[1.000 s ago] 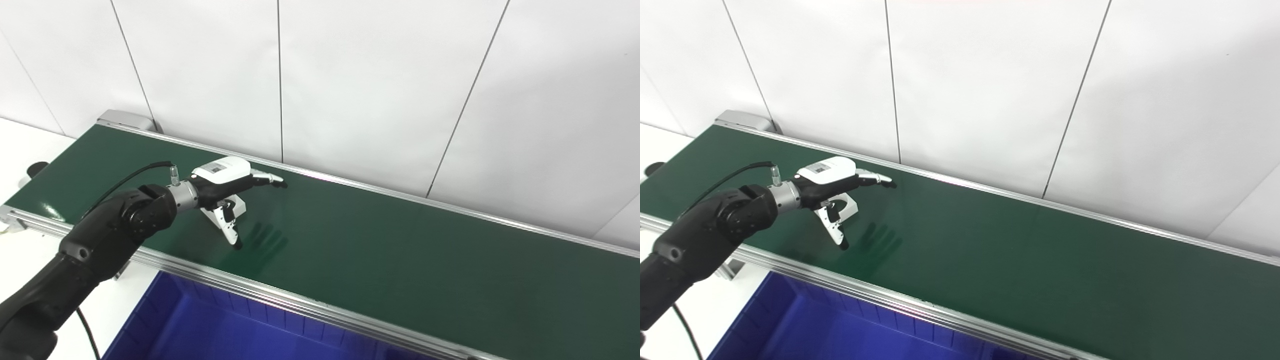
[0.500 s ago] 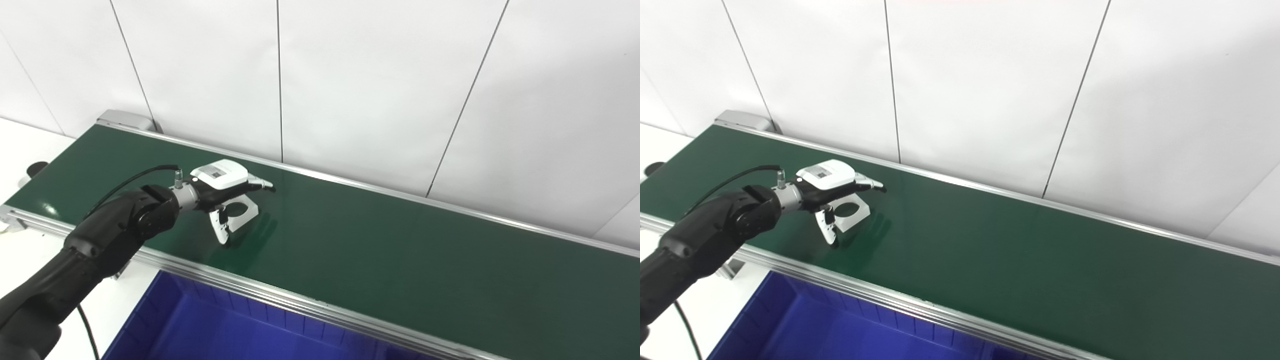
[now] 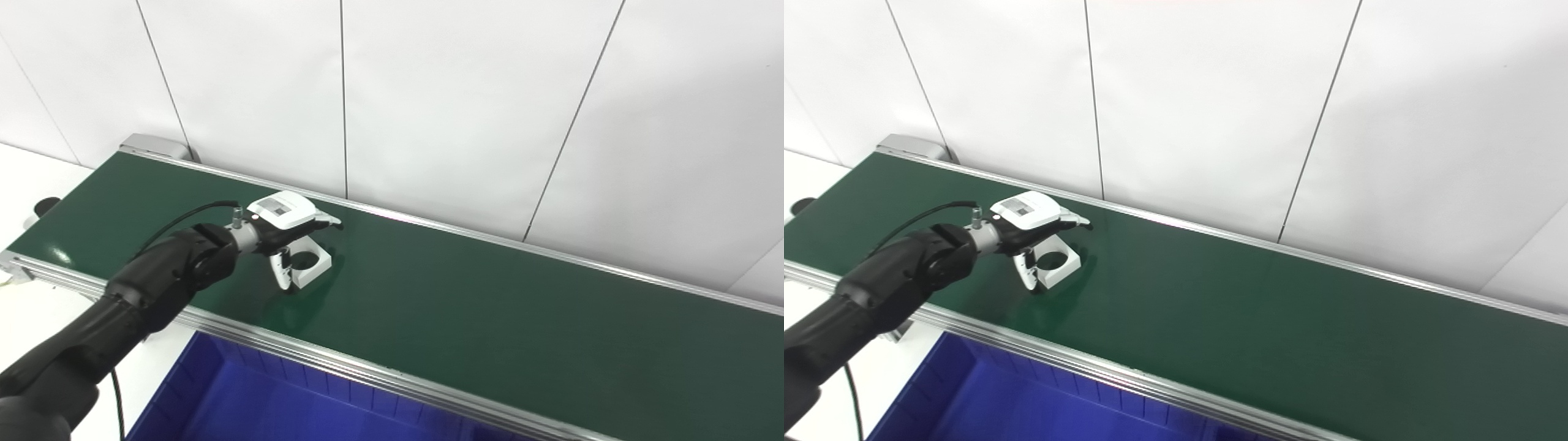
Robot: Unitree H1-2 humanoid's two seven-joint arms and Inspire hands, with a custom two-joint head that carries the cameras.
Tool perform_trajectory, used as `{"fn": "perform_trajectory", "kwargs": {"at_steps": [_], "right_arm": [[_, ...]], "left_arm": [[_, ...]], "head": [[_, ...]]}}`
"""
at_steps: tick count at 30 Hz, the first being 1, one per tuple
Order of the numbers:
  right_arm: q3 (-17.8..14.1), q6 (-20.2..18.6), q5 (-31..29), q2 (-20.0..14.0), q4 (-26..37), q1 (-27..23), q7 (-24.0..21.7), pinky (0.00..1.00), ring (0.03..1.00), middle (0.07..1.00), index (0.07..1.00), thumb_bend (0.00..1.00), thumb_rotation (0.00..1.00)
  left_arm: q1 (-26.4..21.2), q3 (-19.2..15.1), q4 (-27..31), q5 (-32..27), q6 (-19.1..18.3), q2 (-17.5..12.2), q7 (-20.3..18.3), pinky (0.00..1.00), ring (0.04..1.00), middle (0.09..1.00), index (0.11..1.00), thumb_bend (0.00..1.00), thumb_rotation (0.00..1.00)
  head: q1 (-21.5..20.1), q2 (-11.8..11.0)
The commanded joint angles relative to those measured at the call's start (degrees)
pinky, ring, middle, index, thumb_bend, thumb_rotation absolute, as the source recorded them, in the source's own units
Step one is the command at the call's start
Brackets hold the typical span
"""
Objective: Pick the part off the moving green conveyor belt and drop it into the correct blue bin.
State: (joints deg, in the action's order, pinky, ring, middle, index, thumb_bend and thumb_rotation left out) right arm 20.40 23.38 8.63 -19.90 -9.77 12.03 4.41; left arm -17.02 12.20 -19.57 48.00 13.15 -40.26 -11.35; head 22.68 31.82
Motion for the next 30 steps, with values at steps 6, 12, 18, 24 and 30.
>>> {"fn": "perform_trajectory", "kwargs": {"at_steps": [6, 12, 18, 24, 30], "right_arm": [[-0.41, 3.54, -1.36, -0.17, 2.34, 0.28, 0.77, 0.59, 0.669, 0.749, 0.866, 0.84, 0.13], [-0.40, 3.54, -0.64, -0.02, 2.29, 0.43, 1.82, 0.59, 0.668, 0.748, 0.864, 0.83, 0.15], [0.04, 3.54, -0.63, -0.11, 2.13, 0.20, 2.30, 0.59, 0.672, 0.751, 0.866, 0.82, 0.16], [0.10, 3.54, -1.04, -0.12, 2.11, 0.09, 1.98, 0.60, 0.677, 0.754, 0.868, 0.82, 0.15], [0.08, 3.54, -1.26, -0.12, 2.07, 0.07, 1.75, 0.59, 0.679, 0.754, 0.867, 0.82, 0.17]], "left_arm": [[-3.71, 0.19, -4.33, -4.21, 5.22, 2.74, 6.85, 0.67, 0.698, 0.762, 0.758, 0.56, 0.00], [-4.37, 0.67, -5.91, -6.04, 7.18, 4.87, 8.75, 0.42, 0.425, 0.491, 0.548, 0.50, 0.00], [-4.47, 1.18, -4.45, -7.69, 5.54, 4.50, 5.40, 0.36, 0.410, 0.499, 0.503, 0.50, 0.00], [-3.94, 0.35, -3.45, -9.62, 6.00, 3.68, 4.70, 0.35, 0.407, 0.491, 0.507, 0.50, 0.00], [-3.04, -1.18, -1.87, -11.01, 8.54, 3.05, 7.32, 0.42, 0.445, 0.506, 0.484, 0.50, 0.00]], "head": [[0.09, 0.29], [-0.08, 0.55], [-0.13, 0.59], [-0.44, 0.70], [-1.01, 1.35]]}}
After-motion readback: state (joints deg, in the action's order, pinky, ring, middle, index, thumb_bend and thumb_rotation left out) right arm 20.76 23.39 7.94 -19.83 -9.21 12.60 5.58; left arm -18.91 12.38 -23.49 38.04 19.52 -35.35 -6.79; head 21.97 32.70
